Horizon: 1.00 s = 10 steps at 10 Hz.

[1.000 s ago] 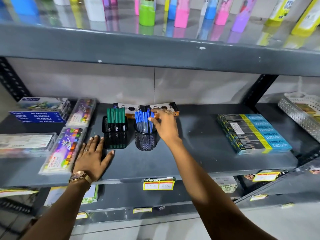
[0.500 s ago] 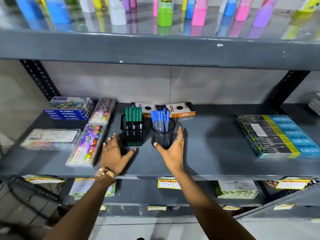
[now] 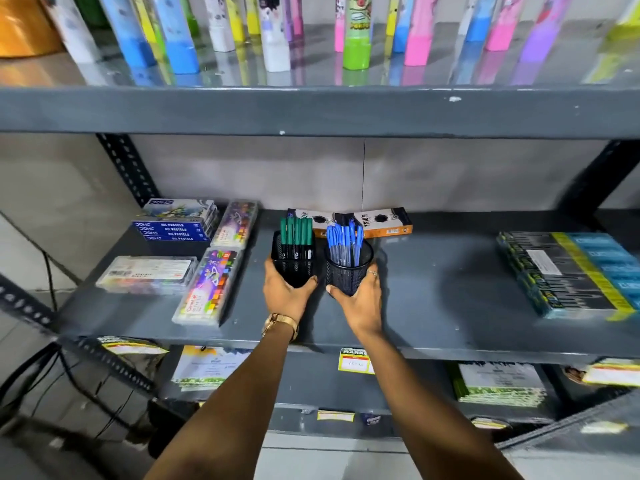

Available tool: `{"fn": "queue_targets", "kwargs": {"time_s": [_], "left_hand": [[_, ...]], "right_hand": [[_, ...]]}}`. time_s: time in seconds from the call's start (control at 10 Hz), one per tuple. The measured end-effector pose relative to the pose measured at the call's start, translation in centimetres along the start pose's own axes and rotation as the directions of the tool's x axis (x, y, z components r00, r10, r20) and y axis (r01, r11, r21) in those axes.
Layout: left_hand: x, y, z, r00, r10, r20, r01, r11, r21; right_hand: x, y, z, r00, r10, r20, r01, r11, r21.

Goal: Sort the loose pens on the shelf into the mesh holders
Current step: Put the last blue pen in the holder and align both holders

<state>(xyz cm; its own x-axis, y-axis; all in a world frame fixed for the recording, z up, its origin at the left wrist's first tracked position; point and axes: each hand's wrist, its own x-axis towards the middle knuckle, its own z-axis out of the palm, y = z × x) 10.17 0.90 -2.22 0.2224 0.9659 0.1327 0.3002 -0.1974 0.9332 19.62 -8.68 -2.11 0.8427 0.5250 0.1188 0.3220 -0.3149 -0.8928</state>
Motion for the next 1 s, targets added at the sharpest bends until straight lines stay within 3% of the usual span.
{"fn": "queue_targets", "kwargs": {"time_s": [0.4,1.0], "left_hand": [[-7.8,-0.1,-4.5,0.997,-0.049,0.054,0.049,0.999,-0.003],[-9.4,0.6,-6.0,0.989,-0.012,0.145,0.015,1.000,-0.020]], "right_hand": [[-8.1,-0.4,-3.6,1.000,0.020,-0.006,-0.020,1.000,-0.007],[-9.0,-1.2,-4.3,0.999,-0.004,0.048,0.003,0.999,0.039]]}}
